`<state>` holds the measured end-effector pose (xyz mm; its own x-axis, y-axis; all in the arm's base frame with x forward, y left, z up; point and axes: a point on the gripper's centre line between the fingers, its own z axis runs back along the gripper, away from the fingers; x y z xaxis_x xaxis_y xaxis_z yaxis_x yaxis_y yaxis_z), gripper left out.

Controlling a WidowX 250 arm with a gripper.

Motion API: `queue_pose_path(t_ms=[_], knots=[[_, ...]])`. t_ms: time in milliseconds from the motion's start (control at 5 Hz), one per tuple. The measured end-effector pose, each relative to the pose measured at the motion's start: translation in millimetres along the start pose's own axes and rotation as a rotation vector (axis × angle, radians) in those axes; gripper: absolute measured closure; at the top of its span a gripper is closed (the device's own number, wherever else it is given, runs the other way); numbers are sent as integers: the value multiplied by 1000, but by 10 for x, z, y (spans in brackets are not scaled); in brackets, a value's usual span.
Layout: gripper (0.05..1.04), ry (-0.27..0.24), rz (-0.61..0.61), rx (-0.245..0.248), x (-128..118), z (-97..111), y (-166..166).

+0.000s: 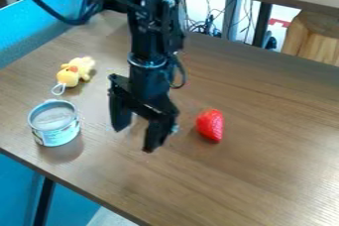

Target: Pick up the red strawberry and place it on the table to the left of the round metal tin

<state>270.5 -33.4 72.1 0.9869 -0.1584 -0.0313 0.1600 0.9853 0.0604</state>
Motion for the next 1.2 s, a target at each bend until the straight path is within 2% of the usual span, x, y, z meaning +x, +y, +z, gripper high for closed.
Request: queue_pose_path(t_ms=[200,400,600,800,1000,1200], knots=[[83,-94,134,-50,117,-3,-254],[83,-147,281,-42,248,-9,-423],[83,-242,442,-70,418,31,-538],[83,-288,555,-61,493,11,-616],[83,-317,594,-27,579,-8,-683],[83,-317,640,28,648,-60,-735]])
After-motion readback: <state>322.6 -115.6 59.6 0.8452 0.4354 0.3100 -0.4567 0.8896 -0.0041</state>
